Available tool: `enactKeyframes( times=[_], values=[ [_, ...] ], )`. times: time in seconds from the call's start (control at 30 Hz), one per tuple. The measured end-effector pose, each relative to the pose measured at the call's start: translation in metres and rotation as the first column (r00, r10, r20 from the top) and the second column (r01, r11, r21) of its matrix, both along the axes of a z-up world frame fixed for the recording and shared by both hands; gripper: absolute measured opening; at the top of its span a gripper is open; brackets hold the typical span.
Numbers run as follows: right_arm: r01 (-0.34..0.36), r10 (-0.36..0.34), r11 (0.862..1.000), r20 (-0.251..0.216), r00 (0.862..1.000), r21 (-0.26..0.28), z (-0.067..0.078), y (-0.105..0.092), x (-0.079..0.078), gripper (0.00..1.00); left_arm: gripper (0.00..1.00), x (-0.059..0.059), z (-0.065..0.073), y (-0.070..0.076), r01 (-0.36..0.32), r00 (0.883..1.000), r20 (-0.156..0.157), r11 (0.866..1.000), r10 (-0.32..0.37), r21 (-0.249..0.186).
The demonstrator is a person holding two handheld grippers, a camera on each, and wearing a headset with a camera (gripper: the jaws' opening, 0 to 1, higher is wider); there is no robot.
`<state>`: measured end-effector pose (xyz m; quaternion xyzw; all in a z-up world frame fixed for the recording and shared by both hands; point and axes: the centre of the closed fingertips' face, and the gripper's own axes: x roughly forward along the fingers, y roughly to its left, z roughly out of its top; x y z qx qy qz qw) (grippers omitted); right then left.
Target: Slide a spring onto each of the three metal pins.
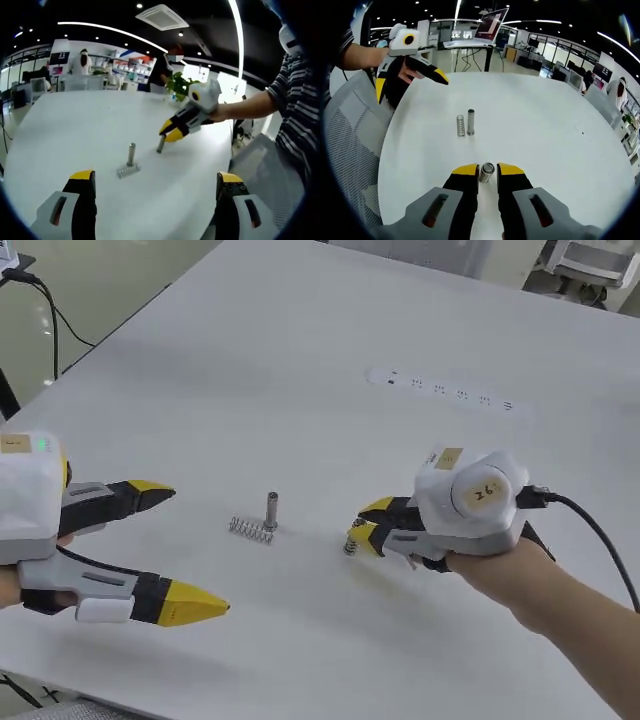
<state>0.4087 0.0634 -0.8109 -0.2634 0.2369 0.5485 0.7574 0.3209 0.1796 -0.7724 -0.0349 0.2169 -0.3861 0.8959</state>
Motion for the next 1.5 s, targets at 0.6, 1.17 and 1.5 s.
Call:
enactKeyframes(
  times=[0.6, 1.17, 1.5],
  values=[
    [0.139, -0.110, 0.972, -0.157, 0.982, 0.192, 0.025, -0.010, -0.009, 0.18, 0.98, 0.001, 0.002, -0.002, -0.003, 1.000, 0.006, 1.000, 0.003, -0.007],
    [0.252, -0.157, 0.919, -0.304, 0.940, 0.302, 0.031, -0.036, -0.035, 0.21, 0.98, 0.012, 0.007, -0.010, 0.016, 1.000, 0.016, 1.000, -0.015, -0.008],
    [0.325, -0.194, 0.893, -0.387, 0.902, 0.311, 0.017, -0.055, -0.045, 0.21, 0.98, 0.010, 0.005, -0.015, 0.020, 1.000, 0.008, 1.000, -0.019, -0.016]
  ],
)
